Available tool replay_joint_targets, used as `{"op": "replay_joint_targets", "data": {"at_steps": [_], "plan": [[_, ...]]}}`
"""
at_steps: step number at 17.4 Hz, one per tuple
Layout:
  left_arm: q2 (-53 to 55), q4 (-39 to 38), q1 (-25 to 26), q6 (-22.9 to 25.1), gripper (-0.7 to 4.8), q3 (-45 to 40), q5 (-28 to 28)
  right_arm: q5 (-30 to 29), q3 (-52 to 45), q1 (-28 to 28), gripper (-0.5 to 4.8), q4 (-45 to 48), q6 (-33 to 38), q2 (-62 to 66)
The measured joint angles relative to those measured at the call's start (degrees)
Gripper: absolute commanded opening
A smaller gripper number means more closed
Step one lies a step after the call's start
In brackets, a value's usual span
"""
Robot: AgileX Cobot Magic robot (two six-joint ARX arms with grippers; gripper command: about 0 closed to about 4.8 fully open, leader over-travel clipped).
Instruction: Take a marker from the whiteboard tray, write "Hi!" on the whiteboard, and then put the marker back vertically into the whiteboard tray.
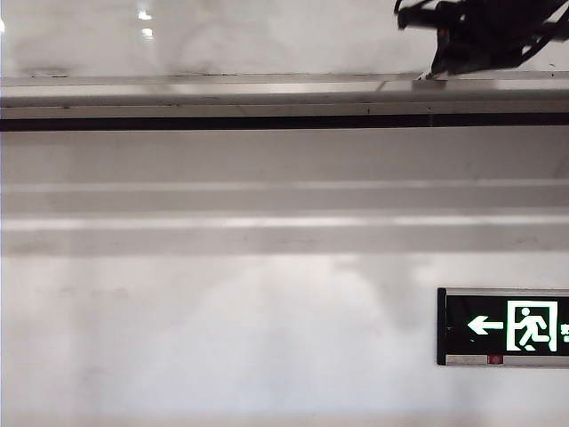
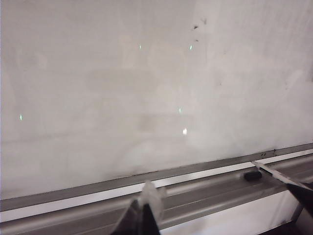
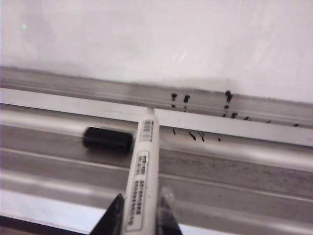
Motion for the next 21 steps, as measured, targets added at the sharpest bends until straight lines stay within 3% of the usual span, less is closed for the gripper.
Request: {"op": "replay_joint_targets", "data": {"at_steps": [7, 11, 17, 21], "plan": [[0.0, 0.02, 0.0, 0.0, -0.06, 0.0, 0.0, -5.07, 0.81, 0.31, 0.3, -12.63, 0.11, -13.29], [-0.02, 2.69, 0.0, 0.0, -0.06, 0.02, 0.0, -6.14, 15.47, 5.2, 0.08, -15.04, 0.11, -13.16], [-0.02, 3.1, 0.0, 0.0, -0.06, 0.02, 1.16, 1.05, 35.76, 15.34, -0.01, -15.02, -0.31, -0.57], [-0.04, 3.98, 0.0, 0.0, -0.06, 0.04, 1.2, 7.76, 41.48, 20.0, -0.01, -13.22, -7.04, 8.39]]}}
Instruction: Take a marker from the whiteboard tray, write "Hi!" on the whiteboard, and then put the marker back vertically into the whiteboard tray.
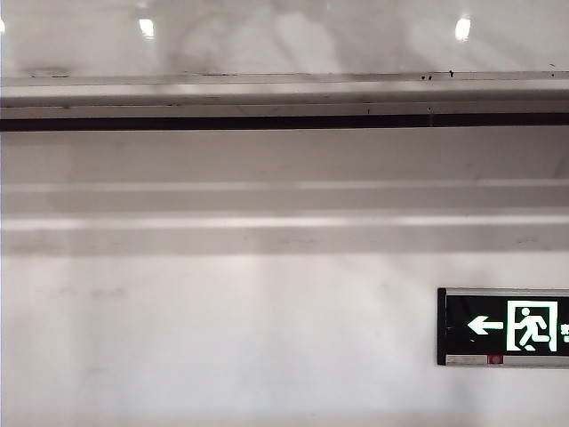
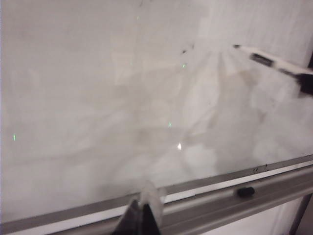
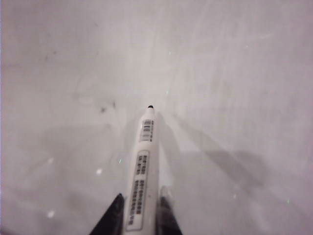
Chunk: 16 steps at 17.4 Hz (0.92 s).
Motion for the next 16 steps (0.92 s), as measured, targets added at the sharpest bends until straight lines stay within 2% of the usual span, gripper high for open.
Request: {"op": "replay_joint_targets", "data": {"at_steps": [3, 7, 12, 16], "plan": [[0.0, 0.24, 0.0, 0.0, -0.06, 0.0, 0.02, 1.49, 0.7, 0.24, -0.01, 4.33, -1.33, 2.71], [0.0, 0.28, 0.0, 0.0, -0.06, 0.0, 1.49, 3.23, 0.72, -0.26, -0.01, 5.09, -1.7, 3.82], [0.0, 0.28, 0.0, 0.0, -0.06, 0.0, 1.55, 3.21, 0.72, -0.55, -0.01, 4.07, -1.7, 3.96], [0.0, 0.28, 0.0, 0.0, -0.06, 0.0, 1.55, 3.19, 1.03, -0.39, -0.01, -0.37, -1.66, 3.96]]}}
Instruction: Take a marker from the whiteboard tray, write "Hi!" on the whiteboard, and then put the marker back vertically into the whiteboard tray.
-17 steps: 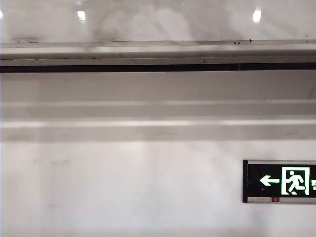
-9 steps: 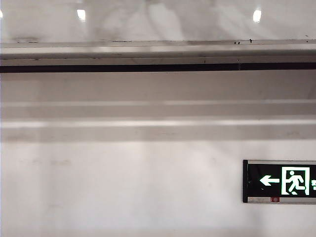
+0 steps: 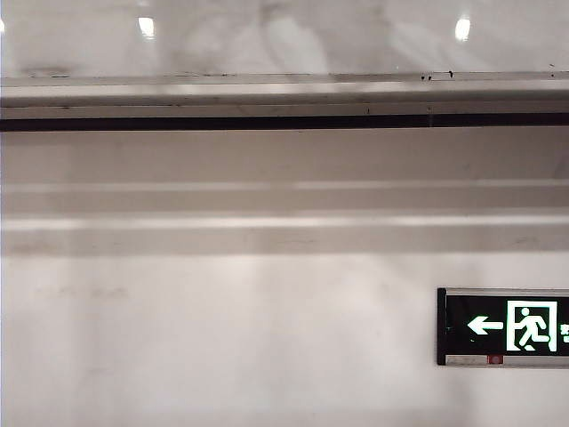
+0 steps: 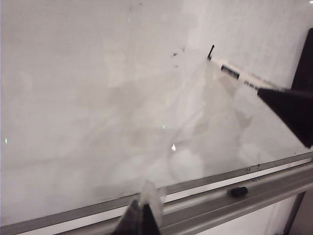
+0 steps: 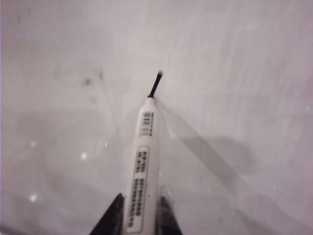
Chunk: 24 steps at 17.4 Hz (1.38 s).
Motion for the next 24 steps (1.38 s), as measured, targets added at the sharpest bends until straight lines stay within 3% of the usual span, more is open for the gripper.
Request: {"op": "replay_joint_targets", "data": {"at_steps": [10, 24], "plan": [[-0.04, 0.0, 0.0, 0.0, -0.06, 0.0, 0.0, -0.24, 0.0, 0.13, -0.01, -9.7, 4.04, 0.02], [-0.04, 0.0, 0.0, 0.0, -0.06, 0.0, 0.0, -4.13, 0.02, -1.01, -0.01, -5.25, 0.98, -2.38]]}}
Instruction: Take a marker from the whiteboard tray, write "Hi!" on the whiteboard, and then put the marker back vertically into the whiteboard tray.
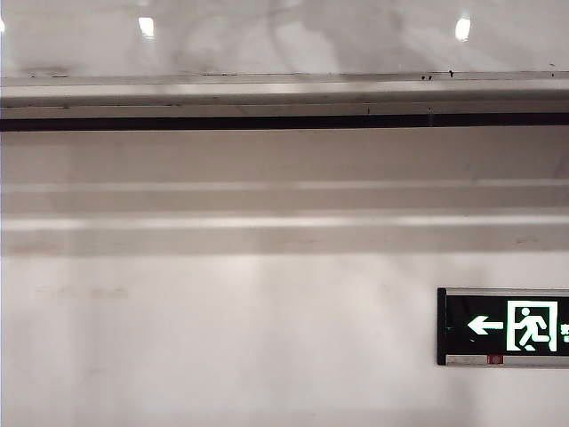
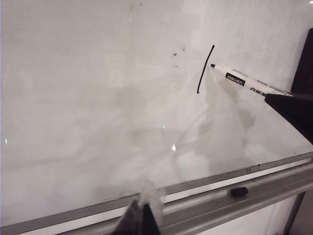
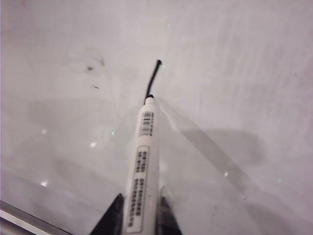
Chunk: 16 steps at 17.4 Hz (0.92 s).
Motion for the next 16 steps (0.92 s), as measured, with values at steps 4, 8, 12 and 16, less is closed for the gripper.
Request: {"op": "replay_joint_targets", "data": {"at_steps": [4, 8, 12, 16], "plan": [[0.0, 0.0, 0.0, 0.0, -0.06, 0.0, 0.0, 0.0, 0.0, -0.02, -0.01, -0.02, -0.02, 0.39], [0.0, 0.0, 0.0, 0.0, -0.06, 0.0, 0.0, 0.0, 0.0, -0.04, -0.01, 0.04, -0.02, 0.79], [-0.02, 0.0, 0.0, -0.15, -0.06, 0.0, 0.0, -0.35, -0.02, -0.46, -0.01, -0.02, -0.02, 1.29], [-0.55, 0.02, 0.0, -0.15, -0.06, 0.04, 0.0, 0.15, -0.02, -0.52, -0.01, -0.02, -0.09, 1.29]]}}
